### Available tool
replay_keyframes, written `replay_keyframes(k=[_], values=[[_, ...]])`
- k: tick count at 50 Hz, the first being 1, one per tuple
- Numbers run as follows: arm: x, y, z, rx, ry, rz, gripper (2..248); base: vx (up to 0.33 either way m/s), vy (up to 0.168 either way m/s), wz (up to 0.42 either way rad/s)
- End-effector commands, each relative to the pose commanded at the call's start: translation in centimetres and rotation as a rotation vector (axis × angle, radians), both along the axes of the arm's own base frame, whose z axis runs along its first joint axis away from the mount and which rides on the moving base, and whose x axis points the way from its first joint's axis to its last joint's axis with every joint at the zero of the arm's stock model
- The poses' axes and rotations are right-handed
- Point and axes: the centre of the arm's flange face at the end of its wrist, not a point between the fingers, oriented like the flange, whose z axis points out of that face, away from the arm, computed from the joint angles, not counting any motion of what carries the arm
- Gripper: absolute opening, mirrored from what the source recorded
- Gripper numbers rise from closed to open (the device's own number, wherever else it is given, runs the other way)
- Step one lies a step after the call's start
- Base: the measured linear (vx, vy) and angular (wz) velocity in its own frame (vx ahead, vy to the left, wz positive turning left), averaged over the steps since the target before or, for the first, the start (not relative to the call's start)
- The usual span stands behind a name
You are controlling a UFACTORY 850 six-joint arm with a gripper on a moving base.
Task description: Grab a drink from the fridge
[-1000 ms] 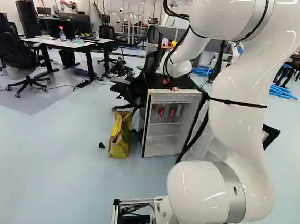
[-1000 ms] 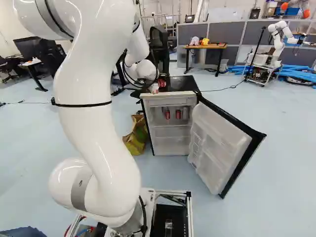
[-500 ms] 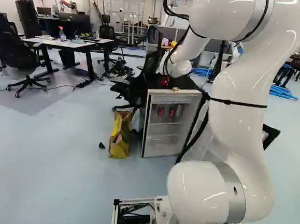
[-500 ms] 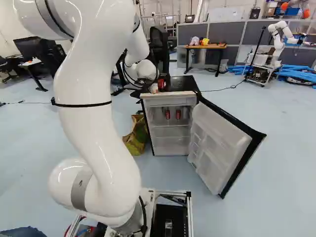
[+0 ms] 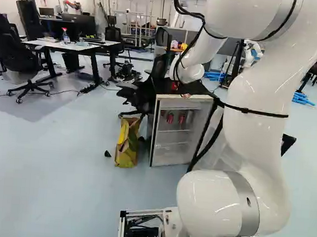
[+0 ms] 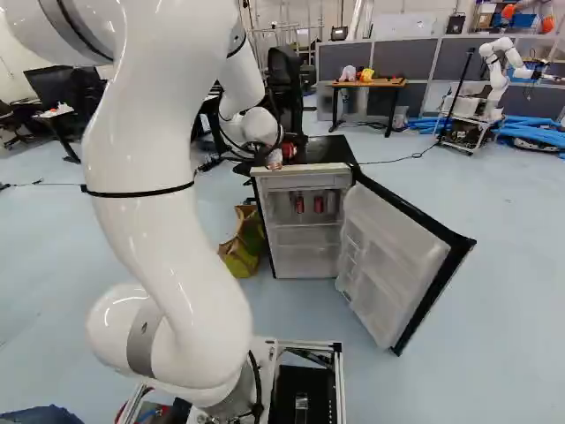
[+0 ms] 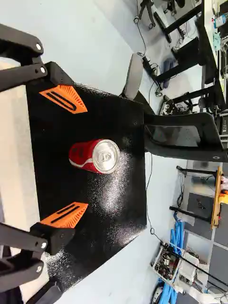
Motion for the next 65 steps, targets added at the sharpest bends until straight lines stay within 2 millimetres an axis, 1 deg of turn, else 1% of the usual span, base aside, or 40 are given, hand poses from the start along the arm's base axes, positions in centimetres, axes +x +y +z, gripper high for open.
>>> replay_keyframes(k=[13, 23, 41, 65], values=[[-2.6, 0.0, 0.2, 0.001, 0.011, -0.005, 247, 0.000, 0.000, 0.000], [-4.5, -0.6, 0.3, 0.002, 0.017, -0.018, 247, 0.000, 0.000, 0.000], [-8.0, -2.2, 2.0, 0.004, 0.018, -0.061, 247, 0.000, 0.000, 0.000], [-13.0, -4.8, 3.6, 0.031, 0.115, -0.154, 247, 0.000, 0.000, 0.000]])
